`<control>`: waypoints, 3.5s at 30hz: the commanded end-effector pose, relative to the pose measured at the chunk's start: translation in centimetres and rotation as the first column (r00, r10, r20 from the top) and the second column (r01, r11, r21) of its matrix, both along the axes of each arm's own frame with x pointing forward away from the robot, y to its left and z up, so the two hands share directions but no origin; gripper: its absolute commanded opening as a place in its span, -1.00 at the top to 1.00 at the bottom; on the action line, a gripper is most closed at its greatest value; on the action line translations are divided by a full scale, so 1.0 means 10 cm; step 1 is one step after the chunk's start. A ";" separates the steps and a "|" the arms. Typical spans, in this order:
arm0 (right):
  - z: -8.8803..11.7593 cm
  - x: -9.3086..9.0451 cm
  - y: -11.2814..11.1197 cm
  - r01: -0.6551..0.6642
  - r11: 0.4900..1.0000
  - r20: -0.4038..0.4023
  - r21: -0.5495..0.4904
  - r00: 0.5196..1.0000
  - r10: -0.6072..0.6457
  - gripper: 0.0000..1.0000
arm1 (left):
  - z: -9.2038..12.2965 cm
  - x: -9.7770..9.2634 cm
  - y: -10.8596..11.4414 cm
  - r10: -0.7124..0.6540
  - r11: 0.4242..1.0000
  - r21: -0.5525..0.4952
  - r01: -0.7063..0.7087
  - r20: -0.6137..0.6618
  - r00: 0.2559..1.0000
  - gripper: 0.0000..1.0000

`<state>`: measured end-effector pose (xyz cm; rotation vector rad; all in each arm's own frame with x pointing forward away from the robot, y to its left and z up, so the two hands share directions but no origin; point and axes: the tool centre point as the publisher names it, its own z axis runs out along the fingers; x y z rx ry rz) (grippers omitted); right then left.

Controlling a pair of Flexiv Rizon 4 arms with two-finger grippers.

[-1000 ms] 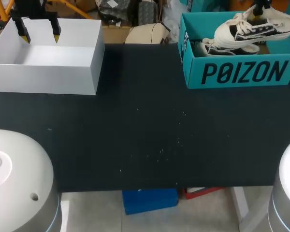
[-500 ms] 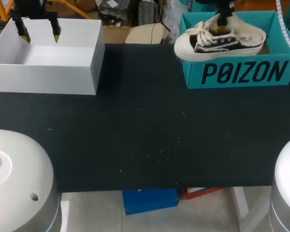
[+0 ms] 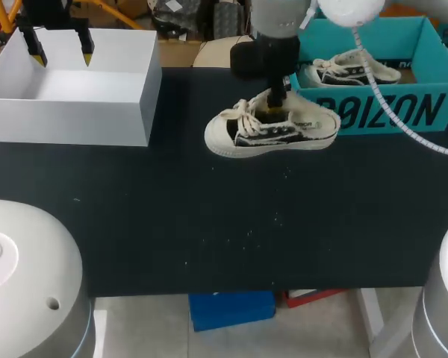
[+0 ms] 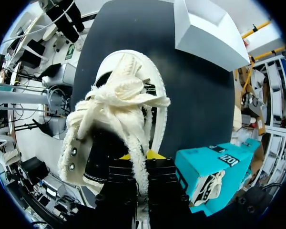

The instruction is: Take the shoe out of the shoebox, open the shoe tongue, remove and reinsert the insole, then place the shoe into the shoebox

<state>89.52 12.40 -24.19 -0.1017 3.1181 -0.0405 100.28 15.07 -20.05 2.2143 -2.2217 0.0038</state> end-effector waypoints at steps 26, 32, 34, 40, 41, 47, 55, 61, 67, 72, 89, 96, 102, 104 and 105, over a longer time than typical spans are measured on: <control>-1.39 -0.51 1.00 0.041 0.998 -0.062 0.041 0.997 -0.039 0.03 | 0.00 0.00 -0.01 0.002 1.000 0.003 -0.002 -0.002 1.000 -1.00; -1.23 -0.48 0.95 0.053 0.997 -0.019 0.052 0.998 -0.052 0.15 | 0.00 0.00 -0.01 0.002 1.000 0.003 -0.002 -0.002 1.000 -1.00; -1.13 -0.48 0.90 0.063 0.996 -0.002 0.065 0.998 -0.063 0.16 | 0.00 0.00 -0.01 0.002 1.000 0.003 -0.002 -0.002 1.000 -1.00; -0.82 -0.51 0.74 0.078 0.984 0.042 0.158 0.995 -0.086 0.18 | 0.00 0.00 -0.01 0.002 1.000 0.003 -0.002 -0.002 1.000 -1.00; -0.75 -0.52 0.72 0.074 0.974 0.046 0.215 0.995 -0.086 0.18 | 0.00 0.00 -0.01 0.002 1.000 0.003 -0.002 -0.002 1.000 -1.00; -0.51 -0.61 0.62 0.011 0.908 0.052 0.419 0.998 -0.036 -0.29 | 0.00 0.00 -0.01 0.002 1.000 0.003 -0.002 -0.002 1.000 -1.00; -0.34 -0.66 0.40 -0.022 0.757 0.011 0.653 1.000 0.021 -1.00 | 0.00 0.00 -0.01 0.002 1.000 0.003 -0.002 -0.002 1.000 -1.00; -0.37 -0.72 0.06 -0.014 0.676 -0.043 0.737 0.997 0.068 -1.00 | 0.00 0.00 -0.01 0.002 1.000 0.003 -0.002 -0.002 1.000 -1.00; -0.39 -0.72 -0.08 -0.014 0.650 -0.021 0.760 0.999 0.047 -1.00 | 0.00 0.00 -0.01 0.002 1.000 0.003 -0.002 -0.002 1.000 -1.00; -0.39 -0.72 -0.08 -0.014 0.650 -0.021 0.760 0.999 0.047 -1.00 | 0.00 0.00 -0.01 0.002 1.000 0.003 -0.002 -0.002 1.000 -1.00; -0.39 -0.72 -0.08 -0.014 0.650 -0.021 0.760 0.999 0.047 -1.00 | 0.00 0.00 -0.01 0.002 1.000 0.003 -0.002 -0.002 1.000 -1.00; -0.39 -0.72 -0.08 -0.014 0.650 -0.021 0.760 0.999 0.047 -1.00 | 0.00 0.00 -0.01 0.002 1.000 0.003 -0.002 -0.002 1.000 -1.00; -0.39 -0.72 -0.08 -0.014 0.650 -0.021 0.760 0.999 0.047 -1.00 | 0.00 0.00 -0.01 0.002 1.000 0.003 -0.002 -0.002 1.000 -1.00; -0.39 -0.72 -0.08 -0.014 0.650 -0.021 0.760 0.999 0.047 -1.00 | 0.00 0.00 -0.01 0.002 1.000 0.003 -0.002 -0.002 1.000 -1.00; -0.39 -0.72 -0.08 -0.014 0.650 -0.021 0.760 0.999 0.047 -1.00 | 0.00 0.00 -0.01 0.002 1.000 0.003 -0.002 -0.002 1.000 -1.00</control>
